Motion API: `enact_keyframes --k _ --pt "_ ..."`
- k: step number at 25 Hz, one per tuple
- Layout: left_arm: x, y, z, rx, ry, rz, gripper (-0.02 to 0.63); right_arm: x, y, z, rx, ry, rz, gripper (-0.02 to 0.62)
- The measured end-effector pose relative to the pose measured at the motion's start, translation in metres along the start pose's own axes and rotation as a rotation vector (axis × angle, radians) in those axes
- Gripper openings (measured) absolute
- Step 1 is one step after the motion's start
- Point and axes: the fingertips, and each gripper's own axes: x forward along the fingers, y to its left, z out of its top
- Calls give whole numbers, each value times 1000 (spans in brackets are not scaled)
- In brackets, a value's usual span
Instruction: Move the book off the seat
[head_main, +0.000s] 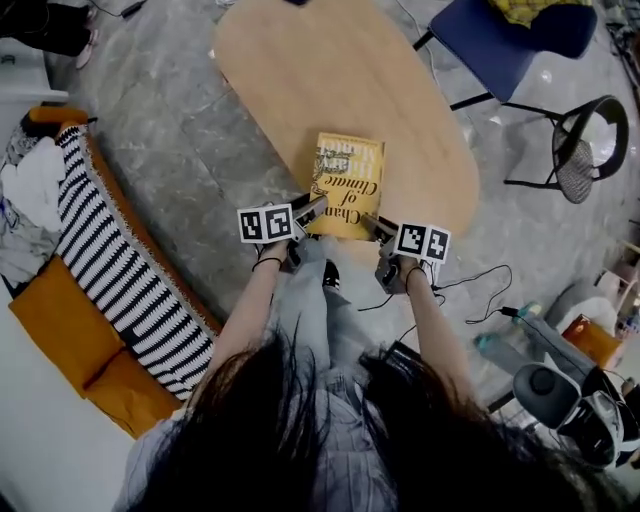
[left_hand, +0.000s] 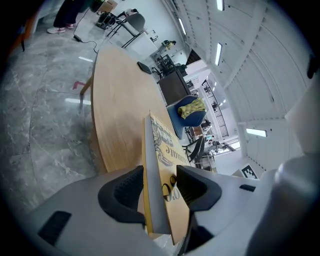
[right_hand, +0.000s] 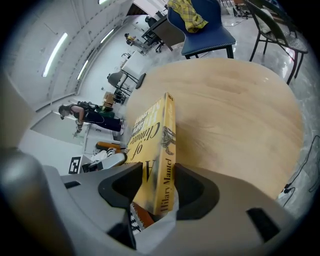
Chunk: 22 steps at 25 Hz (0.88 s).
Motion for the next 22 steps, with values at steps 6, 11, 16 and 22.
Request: enact_keyframes --k 6,11,16,22 --pt "18 18 4 -51 -13 3 206 15 -14 11 48 -10 -20 210" --pt "29 27 11 -60 -25 4 206 26 -21 20 57 -17 -40 210" --pt "37 30 15 -29 -17 0 207 32 -29 26 48 -16 -62 210" --pt "48 32 12 71 64 49 210 27 -52 40 10 -43 -196 210"
